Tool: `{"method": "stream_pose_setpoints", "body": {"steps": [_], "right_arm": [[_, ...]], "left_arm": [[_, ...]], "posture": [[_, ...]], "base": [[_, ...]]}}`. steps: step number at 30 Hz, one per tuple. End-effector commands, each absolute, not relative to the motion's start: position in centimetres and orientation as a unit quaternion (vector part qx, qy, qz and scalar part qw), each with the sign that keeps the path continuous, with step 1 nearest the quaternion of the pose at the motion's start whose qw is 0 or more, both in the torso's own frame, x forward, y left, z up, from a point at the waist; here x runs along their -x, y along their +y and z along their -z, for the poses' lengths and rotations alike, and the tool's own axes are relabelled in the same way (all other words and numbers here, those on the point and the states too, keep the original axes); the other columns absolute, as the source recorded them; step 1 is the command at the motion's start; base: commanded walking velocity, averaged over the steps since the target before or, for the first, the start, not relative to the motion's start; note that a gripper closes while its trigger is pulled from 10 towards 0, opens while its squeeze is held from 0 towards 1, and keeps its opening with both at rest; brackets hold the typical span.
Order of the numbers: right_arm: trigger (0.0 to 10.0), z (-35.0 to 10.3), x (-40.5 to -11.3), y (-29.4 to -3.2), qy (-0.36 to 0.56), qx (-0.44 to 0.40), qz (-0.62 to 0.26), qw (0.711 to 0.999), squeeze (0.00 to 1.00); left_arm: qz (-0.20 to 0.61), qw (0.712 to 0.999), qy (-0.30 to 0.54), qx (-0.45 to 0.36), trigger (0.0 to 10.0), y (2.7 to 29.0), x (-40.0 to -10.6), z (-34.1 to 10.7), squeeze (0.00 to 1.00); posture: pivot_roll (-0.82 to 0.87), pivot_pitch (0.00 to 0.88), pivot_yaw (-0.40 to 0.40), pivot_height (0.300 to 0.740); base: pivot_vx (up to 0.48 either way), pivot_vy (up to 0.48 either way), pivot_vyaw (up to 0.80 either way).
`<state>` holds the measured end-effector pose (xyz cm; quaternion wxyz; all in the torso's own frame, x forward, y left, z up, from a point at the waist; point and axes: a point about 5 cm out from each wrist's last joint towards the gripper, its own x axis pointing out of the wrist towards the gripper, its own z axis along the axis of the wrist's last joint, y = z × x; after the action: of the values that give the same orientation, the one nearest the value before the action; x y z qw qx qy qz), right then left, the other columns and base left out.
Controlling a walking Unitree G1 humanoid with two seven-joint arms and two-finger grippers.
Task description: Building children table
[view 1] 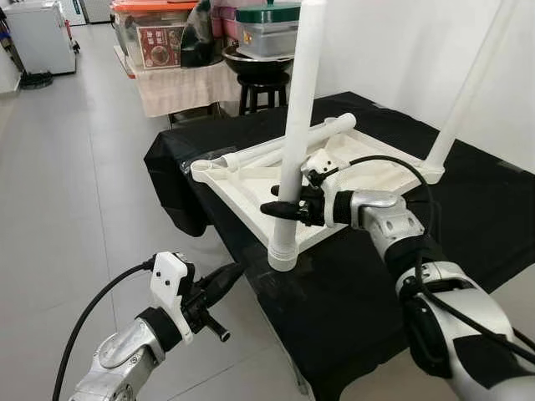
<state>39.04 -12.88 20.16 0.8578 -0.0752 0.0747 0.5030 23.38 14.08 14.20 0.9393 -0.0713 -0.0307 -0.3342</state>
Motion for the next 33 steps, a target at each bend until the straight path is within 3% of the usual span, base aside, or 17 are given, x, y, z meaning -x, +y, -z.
{"method": "stream_pose_setpoints", "body": {"steps": [1, 11, 12, 13, 14, 19, 27, 28, 29, 32, 33], "right_arm": [[0.0, -19.8, -39.1, -13.5, 0.075, 0.077, -0.489, 0.865, 0.00], [0.0, -18.1, -37.4, -15.0, 0.054, 0.067, -0.497, 0.863, 0.00], [0.0, -16.3, -36.7, -12.9, 0.055, 0.009, -0.338, 0.940, 0.00], [0.0, -16.3, -36.7, -12.9, 0.055, 0.009, -0.338, 0.940, 0.00], [0.0, -15.7, -36.6, -12.4, 0.061, -0.024, -0.229, 0.971, 0.00], [0.0, -15.6, -35.0, -9.5, 0.036, 0.086, -0.206, 0.974, 0.00], [0.0, -13.9, -36.1, -9.9, 0.096, 0.049, -0.203, 0.973, 0.00], [10.0, -13.8, -36.0, -9.8, 0.101, 0.052, -0.201, 0.973, 0.00], [10.0, -14.3, -35.7, -9.6, 0.097, 0.038, -0.208, 0.973, 0.30], [10.0, -14.6, -35.3, -9.5, 0.094, 0.027, -0.211, 0.973, 0.30], [10.0, -15.1, -35.1, -9.3, 0.088, 0.013, -0.238, 0.967, 1.00]], "left_arm": [[0.336, 0.939, -0.028, 0.066, 10.0, 13.9, -23.3, -14.2, 0.00], [0.336, 0.939, -0.029, 0.068, 10.0, 14.2, -23.4, -14.4, 0.00], [0.338, 0.938, -0.030, 0.068, 10.0, 14.4, -23.6, -14.4, 0.00], [0.338, 0.938, -0.030, 0.068, 10.0, 14.4, -23.6, -14.4, 0.00], [0.338, 0.938, -0.030, 0.068, 10.0, 14.5, -23.7, -14.5, 0.00], [0.336, 0.939, -0.030, 0.068, 10.0, 14.7, -24.0, -14.4, 0.00], [0.340, 0.938, -0.029, 0.057, 10.0, 14.5, -24.4, -14.3, 0.00], [0.337, 0.940, -0.031, 0.055, 10.0, 14.5, -24.4, -14.3, 0.00], [0.335, 0.940, -0.032, 0.054, 10.0, 14.5, -24.4, -14.3, 0.00], [0.334, 0.941, -0.032, 0.055, 10.0, 14.5, -24.4, -14.3, 0.00], [0.336, 0.940, -0.032, 0.055, 10.0, 14.5, -24.4, -14.3, 0.00]], "posture": [[0.03, 0.000, -0.043, 0.740], [0.00, 0.008, -0.018, 0.740], [-0.03, 0.008, -0.025, 0.740], [-0.03, 0.008, -0.025, 0.740], [-0.04, 0.010, -0.020, 0.740], [-0.05, 0.000, 0.001, 0.740], [-0.03, 0.000, -0.017, 0.740], [-0.03, 0.000, -0.013, 0.740], [-0.03, 0.000, -0.012, 0.740], [-0.03, 0.000, -0.012, 0.740], [-0.03, 0.000, -0.009, 0.740]], "base": [[0.000, 0.000, 0.00], [0.000, 0.000, 0.00], [0.000, 0.000, 0.00], [0.000, 0.000, 0.00], [0.000, 0.000, 0.00], [0.000, 0.000, 0.00], [0.000, 0.000, 0.00], [0.000, 0.000, 0.00], [0.000, 0.000, 0.00], [0.000, 0.000, 0.00], [0.000, 0.000, 0.00]]}}
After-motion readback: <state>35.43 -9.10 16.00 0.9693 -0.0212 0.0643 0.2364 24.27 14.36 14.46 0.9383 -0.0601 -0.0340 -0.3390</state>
